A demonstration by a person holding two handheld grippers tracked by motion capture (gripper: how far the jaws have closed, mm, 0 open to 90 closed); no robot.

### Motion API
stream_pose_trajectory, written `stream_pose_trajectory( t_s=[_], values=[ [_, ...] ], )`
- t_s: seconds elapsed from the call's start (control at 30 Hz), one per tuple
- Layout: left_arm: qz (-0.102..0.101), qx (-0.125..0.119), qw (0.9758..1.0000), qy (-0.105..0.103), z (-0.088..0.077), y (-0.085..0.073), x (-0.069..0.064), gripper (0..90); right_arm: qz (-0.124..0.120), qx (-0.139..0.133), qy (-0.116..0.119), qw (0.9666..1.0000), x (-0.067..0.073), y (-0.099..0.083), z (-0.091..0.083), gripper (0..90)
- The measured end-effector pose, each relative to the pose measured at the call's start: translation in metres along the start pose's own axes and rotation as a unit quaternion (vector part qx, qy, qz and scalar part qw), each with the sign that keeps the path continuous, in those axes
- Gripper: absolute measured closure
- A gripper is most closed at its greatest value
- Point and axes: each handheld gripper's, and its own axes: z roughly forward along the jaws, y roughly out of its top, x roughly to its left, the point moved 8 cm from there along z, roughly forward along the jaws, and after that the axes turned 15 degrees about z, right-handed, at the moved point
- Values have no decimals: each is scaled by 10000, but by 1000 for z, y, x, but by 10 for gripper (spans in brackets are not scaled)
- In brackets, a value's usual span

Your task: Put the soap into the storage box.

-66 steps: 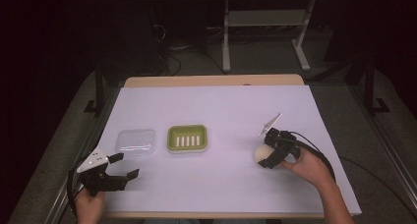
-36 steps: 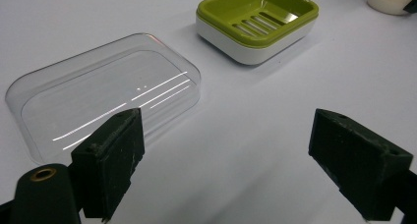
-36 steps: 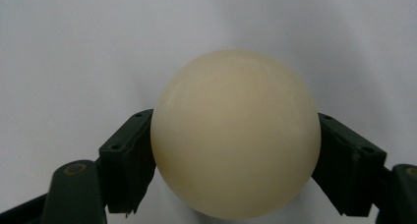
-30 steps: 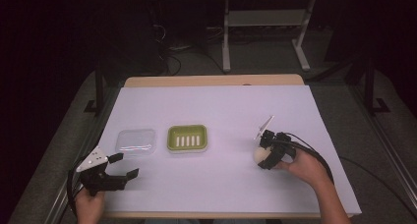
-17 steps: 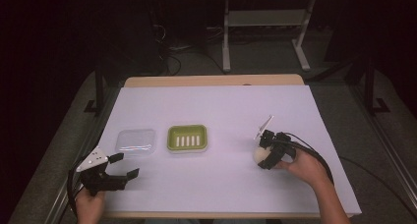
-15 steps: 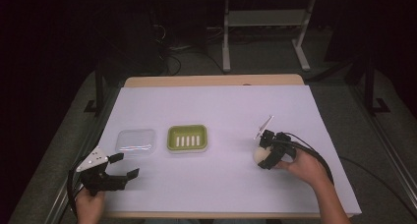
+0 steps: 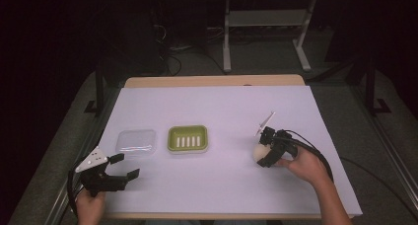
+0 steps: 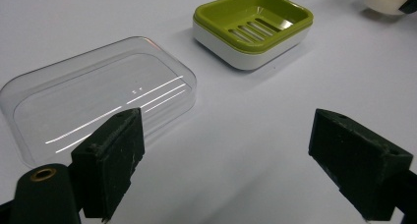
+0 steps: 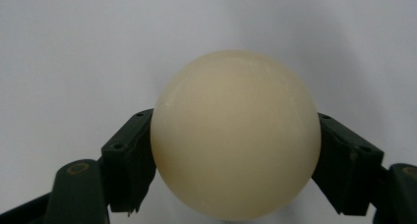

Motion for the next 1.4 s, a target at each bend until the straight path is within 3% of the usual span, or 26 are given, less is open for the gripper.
stream_pose_trajectory(
  t_s=[0.3,0.47,1.4],
  values=[
    [14,28,10000,14,0,0,-1,128,-100,-64,86,9999,7,14,-7,245],
    [2,23,10000,17,0,0,-1,128,-81,-158,249,9995,12,25,-12,244],
    [9,47,10000,18,1,-1,-2,128,-394,-202,346,9984,30,64,-21,244]
  ],
)
